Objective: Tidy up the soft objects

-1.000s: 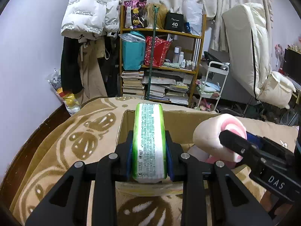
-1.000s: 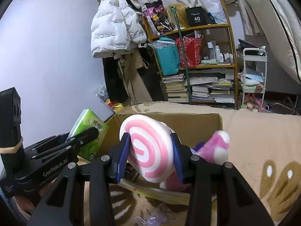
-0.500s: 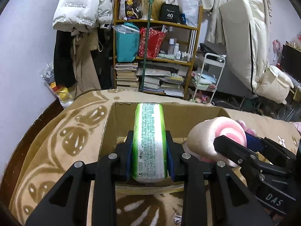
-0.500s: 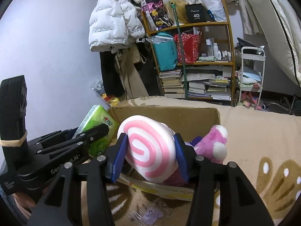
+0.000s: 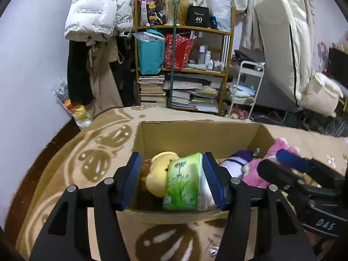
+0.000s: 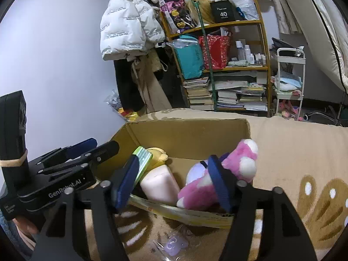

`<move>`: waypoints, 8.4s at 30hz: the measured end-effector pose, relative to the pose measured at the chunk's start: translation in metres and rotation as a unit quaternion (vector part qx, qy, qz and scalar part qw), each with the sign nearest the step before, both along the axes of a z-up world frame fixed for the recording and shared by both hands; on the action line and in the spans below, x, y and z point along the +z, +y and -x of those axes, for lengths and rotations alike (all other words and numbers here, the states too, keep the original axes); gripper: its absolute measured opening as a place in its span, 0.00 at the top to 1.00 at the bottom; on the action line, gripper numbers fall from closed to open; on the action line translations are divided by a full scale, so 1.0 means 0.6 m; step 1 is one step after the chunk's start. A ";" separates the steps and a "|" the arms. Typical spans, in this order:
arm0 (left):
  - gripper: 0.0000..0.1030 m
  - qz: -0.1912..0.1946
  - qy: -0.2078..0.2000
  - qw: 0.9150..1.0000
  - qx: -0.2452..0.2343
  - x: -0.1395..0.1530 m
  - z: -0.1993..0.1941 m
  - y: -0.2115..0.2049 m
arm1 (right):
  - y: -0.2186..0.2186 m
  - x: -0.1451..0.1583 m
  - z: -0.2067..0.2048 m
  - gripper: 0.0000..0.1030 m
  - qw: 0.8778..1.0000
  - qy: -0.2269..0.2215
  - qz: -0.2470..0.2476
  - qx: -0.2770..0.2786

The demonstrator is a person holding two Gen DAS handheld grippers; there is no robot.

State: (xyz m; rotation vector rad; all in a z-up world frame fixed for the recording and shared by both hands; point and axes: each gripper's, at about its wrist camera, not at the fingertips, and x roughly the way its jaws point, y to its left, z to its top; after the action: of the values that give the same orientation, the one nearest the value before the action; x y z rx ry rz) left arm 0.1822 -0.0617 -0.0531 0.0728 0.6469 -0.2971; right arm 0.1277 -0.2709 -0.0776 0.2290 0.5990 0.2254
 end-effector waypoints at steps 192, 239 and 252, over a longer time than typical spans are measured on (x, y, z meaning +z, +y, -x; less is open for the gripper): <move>0.02 -0.038 -0.108 0.990 0.076 0.095 0.228 0.126 | -0.012 0.108 0.141 0.00 0.993 -0.031 0.089 -0.068; 0.02 -0.057 -0.095 0.991 0.072 0.078 0.210 0.119 | -0.037 0.085 0.161 0.00 0.988 -0.015 0.120 -0.094; 0.02 -0.057 -0.094 0.991 0.073 0.078 0.209 0.119 | -0.039 0.085 0.162 0.00 0.988 -0.013 0.120 -0.092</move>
State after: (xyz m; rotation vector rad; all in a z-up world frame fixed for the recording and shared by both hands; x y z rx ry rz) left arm 0.0567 0.0097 -0.0065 0.1599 0.4776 -0.1108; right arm 0.0305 -0.2943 -0.0267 0.0470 0.5694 -0.0236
